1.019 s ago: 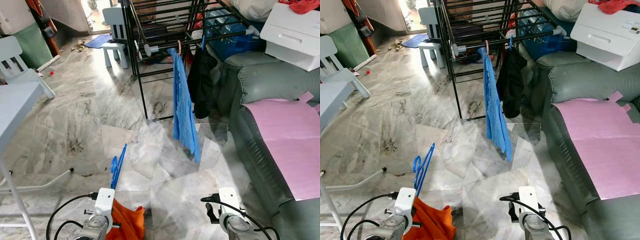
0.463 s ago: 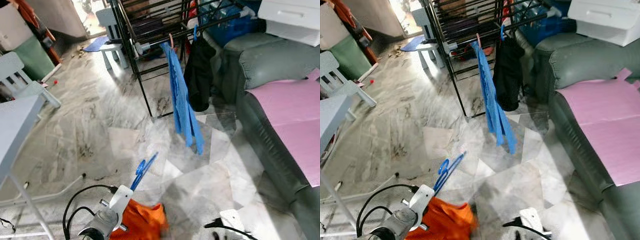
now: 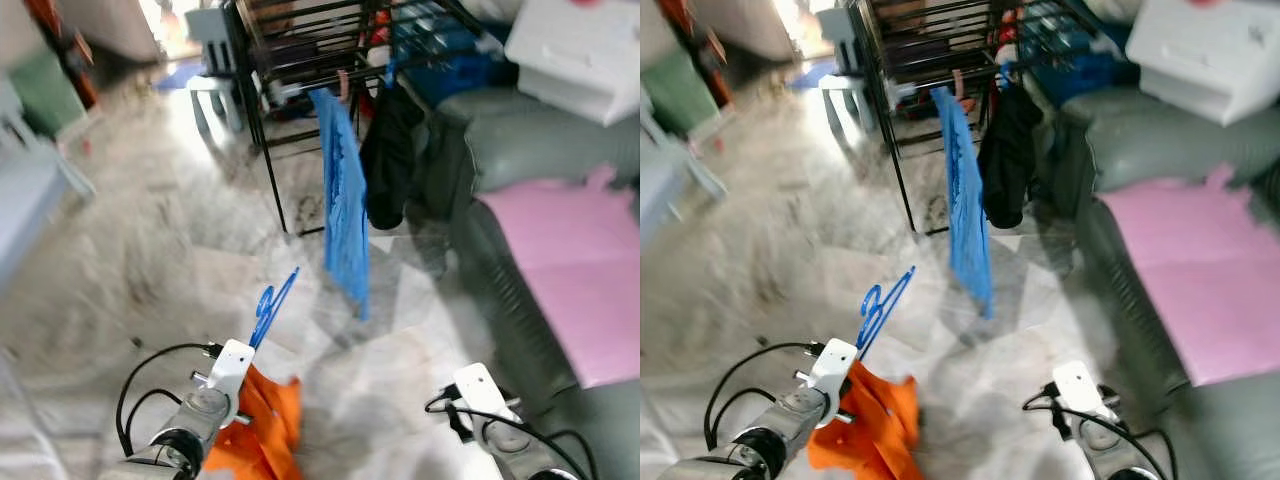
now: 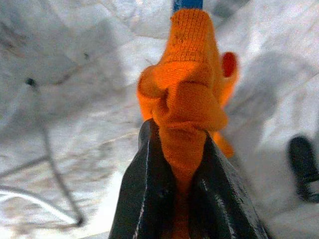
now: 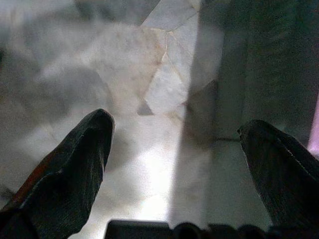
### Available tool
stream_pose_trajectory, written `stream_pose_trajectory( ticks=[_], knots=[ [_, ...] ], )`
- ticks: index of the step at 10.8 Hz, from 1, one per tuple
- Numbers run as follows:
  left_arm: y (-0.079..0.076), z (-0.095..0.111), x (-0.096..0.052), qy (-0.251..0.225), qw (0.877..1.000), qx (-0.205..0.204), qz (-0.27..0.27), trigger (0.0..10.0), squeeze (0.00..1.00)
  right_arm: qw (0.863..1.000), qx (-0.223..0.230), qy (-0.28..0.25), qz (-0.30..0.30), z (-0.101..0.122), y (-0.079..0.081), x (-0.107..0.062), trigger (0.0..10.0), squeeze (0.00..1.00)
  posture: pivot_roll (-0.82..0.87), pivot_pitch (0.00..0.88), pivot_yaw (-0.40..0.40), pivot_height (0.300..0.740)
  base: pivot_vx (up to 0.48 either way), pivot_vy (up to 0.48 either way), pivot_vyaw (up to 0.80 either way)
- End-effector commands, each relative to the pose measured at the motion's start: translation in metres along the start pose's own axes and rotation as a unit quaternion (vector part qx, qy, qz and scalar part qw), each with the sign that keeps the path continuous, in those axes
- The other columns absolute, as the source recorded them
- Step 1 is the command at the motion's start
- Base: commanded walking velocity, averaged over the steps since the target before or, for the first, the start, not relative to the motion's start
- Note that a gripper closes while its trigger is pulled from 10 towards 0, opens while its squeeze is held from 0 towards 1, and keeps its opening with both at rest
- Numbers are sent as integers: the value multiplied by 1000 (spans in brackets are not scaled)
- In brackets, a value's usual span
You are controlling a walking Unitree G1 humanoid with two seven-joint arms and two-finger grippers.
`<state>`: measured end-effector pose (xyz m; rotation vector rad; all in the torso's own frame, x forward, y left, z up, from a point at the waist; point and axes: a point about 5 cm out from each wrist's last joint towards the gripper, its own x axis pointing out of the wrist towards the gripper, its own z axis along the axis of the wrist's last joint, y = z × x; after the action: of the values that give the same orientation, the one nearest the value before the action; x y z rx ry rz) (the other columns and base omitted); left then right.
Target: Hang hanger
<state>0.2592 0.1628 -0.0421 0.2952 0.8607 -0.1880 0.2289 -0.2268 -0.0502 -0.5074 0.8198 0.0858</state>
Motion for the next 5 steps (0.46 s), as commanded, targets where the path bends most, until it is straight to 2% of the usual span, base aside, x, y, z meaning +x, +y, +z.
stream_pose_trajectory(
  ticks=[1, 2, 3, 4, 5],
  knots=[
    [5, 6, 0, -17, 1000, -5, 8, 10000, 0, 999, -40, -2, 29, 2, 13, 0, 10000, 0, -117, 0, -18, 740, 0, 0, 0],
    [5, 23, 0, -52, 998, 35, -12, 10000, 0, 986, -151, -26, 70, 7, 24, 0, 10000, 0, -110, 0, -32, 740, 0, 0, 0],
    [9, 63, -3, -117, 989, 70, -58, 10000, 0, 981, -156, -60, 94, 24, 25, 1, 10000, 0, -116, 0, -10, 740, 0, 0, 0],
    [13, 87, -8, -154, 973, 152, -80, 10000, 0, 975, -168, -92, 110, 39, 22, 2, 10000, 0, -138, 0, 25, 740, 0, 0, 0],
    [18, 117, -17, -204, 946, 235, -92, 10000, 0, 952, -241, -119, 147, 44, 18, -1, 10000, 0, -157, 0, 65, 740, 0, 0, 0]
  ],
)
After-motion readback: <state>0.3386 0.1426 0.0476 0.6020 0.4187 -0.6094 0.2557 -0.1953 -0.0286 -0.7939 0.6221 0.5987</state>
